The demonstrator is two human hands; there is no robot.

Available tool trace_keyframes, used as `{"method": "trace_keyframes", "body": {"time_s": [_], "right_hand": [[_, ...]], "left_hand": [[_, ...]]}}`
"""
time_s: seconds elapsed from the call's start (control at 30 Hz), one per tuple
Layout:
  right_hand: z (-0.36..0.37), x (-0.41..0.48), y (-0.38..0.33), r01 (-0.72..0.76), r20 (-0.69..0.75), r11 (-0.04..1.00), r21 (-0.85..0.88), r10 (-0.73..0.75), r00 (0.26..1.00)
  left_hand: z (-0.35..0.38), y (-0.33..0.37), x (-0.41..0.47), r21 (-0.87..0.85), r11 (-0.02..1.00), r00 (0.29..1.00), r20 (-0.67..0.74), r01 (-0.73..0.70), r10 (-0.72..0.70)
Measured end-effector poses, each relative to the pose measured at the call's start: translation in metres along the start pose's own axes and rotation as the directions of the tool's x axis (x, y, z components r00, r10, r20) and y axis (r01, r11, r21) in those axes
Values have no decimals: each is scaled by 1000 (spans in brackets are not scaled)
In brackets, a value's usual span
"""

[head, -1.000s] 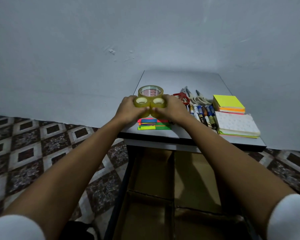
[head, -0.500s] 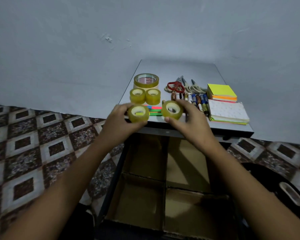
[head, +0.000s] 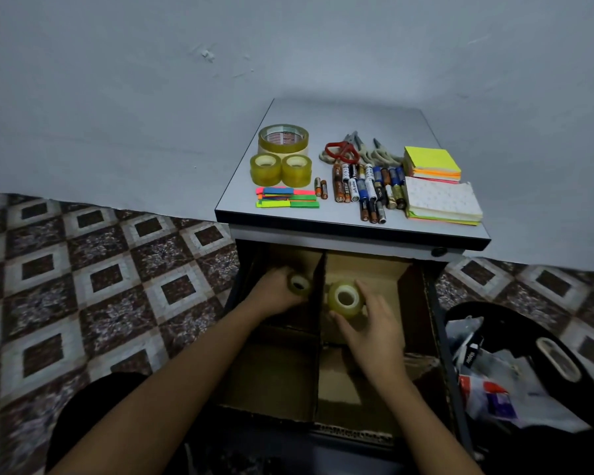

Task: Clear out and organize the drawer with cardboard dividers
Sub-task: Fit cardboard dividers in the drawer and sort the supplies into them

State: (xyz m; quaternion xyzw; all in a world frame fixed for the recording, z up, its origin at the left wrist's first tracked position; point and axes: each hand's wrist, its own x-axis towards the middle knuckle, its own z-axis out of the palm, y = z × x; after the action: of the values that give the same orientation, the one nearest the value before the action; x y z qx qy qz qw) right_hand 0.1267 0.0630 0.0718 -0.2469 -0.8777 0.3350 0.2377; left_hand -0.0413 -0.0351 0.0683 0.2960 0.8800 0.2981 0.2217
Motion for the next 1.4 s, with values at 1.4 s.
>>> {"method": "trace_keyframes", "body": {"time_s": [1.4], "right_hand": [[30,60,-40,152,370,982,-115,-100,924]], "left_hand": [[-23,-52,-51,24,995,879,-467,-102,101]]}}
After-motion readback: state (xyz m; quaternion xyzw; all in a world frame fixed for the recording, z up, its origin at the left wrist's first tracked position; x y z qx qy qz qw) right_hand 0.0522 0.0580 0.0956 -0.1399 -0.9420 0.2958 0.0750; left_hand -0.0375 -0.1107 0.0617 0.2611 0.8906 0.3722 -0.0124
